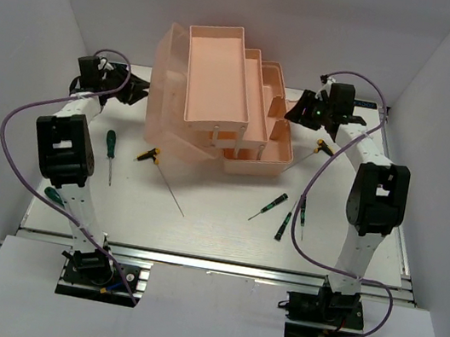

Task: Sort the tools into containers

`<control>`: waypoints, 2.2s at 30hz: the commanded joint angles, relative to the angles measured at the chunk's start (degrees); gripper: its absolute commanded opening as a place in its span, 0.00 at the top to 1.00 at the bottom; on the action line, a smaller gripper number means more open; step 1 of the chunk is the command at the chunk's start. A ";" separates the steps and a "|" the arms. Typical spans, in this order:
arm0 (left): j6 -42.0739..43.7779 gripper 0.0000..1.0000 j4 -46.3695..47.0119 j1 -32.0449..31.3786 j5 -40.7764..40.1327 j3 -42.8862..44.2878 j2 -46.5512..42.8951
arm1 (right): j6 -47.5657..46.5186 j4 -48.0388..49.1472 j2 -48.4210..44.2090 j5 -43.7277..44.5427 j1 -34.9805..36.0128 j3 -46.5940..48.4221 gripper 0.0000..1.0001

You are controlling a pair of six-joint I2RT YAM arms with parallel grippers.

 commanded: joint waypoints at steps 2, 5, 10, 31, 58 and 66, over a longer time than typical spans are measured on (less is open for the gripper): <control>5.91 0.52 -6.35 -0.75 -0.69 0.15 -5.28 | -1.56 1.30 -4.27 -2.97 -0.60 0.91 0.44; 6.09 0.52 -5.91 -0.67 -0.95 -1.17 -5.72 | -2.09 1.30 -5.33 -3.93 -0.86 0.20 0.43; 12.56 0.52 -16.95 -0.49 -7.88 3.72 -6.86 | -5.24 0.60 -7.96 -7.00 -1.65 -1.12 0.34; 20.15 0.74 -48.79 -7.96 -49.29 1.03 -23.64 | -38.56 -7.04 -16.05 -23.79 -8.33 -9.82 0.21; -7.89 0.24 -49.76 -8.49 -57.90 -14.01 -17.16 | -39.53 -4.76 -23.08 -28.46 -8.16 -20.72 0.20; -7.89 0.32 -51.61 -8.40 -61.16 -15.94 -14.51 | -39.89 -5.11 -23.44 -27.40 -8.77 -21.16 0.20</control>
